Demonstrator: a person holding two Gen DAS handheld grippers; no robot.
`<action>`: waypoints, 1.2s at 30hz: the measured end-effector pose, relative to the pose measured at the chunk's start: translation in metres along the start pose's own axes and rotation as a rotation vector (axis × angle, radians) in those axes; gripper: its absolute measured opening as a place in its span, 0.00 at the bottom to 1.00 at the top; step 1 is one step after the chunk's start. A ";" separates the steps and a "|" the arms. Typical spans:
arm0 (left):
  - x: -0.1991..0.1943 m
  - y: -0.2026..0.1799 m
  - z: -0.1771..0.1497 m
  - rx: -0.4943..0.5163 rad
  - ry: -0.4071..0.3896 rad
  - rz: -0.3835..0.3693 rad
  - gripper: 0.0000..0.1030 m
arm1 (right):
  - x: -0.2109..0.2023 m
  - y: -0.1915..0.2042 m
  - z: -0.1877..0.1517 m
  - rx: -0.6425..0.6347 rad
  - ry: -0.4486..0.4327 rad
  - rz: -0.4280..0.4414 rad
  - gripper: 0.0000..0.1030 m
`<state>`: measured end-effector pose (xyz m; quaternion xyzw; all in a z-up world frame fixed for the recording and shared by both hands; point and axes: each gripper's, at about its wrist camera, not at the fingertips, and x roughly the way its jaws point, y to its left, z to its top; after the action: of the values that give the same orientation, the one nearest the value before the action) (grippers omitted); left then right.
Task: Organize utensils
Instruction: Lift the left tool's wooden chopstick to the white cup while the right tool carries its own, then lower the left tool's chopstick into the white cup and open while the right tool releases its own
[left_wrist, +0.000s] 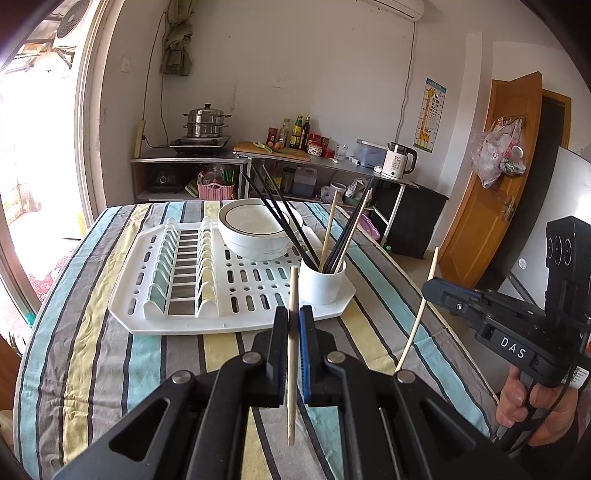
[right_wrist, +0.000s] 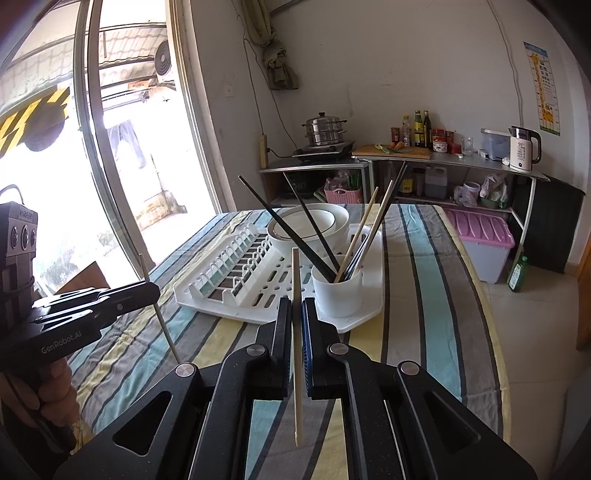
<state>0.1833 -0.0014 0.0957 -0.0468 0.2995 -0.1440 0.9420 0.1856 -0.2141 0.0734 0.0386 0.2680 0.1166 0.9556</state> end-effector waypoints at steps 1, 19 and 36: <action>0.001 -0.002 0.003 0.003 -0.003 -0.003 0.06 | 0.000 -0.001 0.002 0.001 -0.006 -0.001 0.05; 0.042 -0.026 0.104 0.021 -0.079 -0.090 0.06 | 0.017 -0.030 0.076 0.031 -0.123 -0.015 0.05; 0.104 -0.024 0.151 0.016 -0.110 -0.090 0.06 | 0.064 -0.049 0.117 0.054 -0.171 -0.027 0.05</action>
<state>0.3452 -0.0554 0.1656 -0.0604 0.2438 -0.1859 0.9499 0.3096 -0.2472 0.1347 0.0705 0.1887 0.0926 0.9751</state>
